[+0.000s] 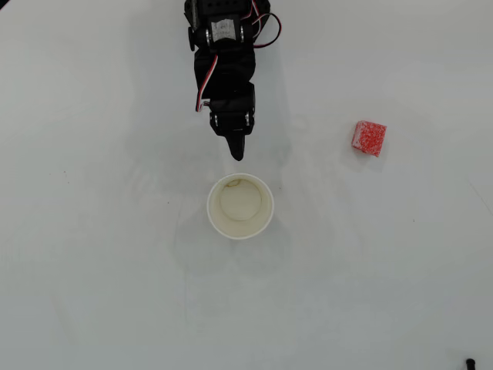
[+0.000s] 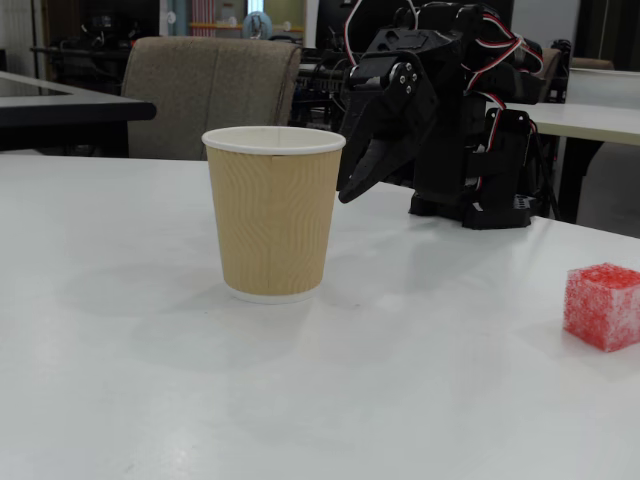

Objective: Grasp a red cube and put it in the cup.

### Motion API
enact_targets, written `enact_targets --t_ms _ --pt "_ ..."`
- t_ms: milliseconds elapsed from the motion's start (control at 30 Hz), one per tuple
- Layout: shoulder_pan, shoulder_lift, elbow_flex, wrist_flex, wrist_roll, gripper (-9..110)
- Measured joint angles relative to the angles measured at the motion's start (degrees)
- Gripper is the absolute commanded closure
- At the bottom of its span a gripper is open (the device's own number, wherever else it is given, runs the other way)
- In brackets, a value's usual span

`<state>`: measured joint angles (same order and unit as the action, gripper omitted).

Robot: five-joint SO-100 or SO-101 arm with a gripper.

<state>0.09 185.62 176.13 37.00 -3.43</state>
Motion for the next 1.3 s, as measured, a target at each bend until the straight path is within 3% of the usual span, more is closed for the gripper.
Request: enact_targets --t_ms 133,500,767,1300 --pt "0.0 0.0 0.0 0.2 -5.1 101" --pt "-3.1 0.0 0.0 3.1 -48.1 101" --pt "-9.2 0.0 0.0 8.0 -73.3 101" --pt "-23.9 0.0 0.0 9.5 -89.5 94"
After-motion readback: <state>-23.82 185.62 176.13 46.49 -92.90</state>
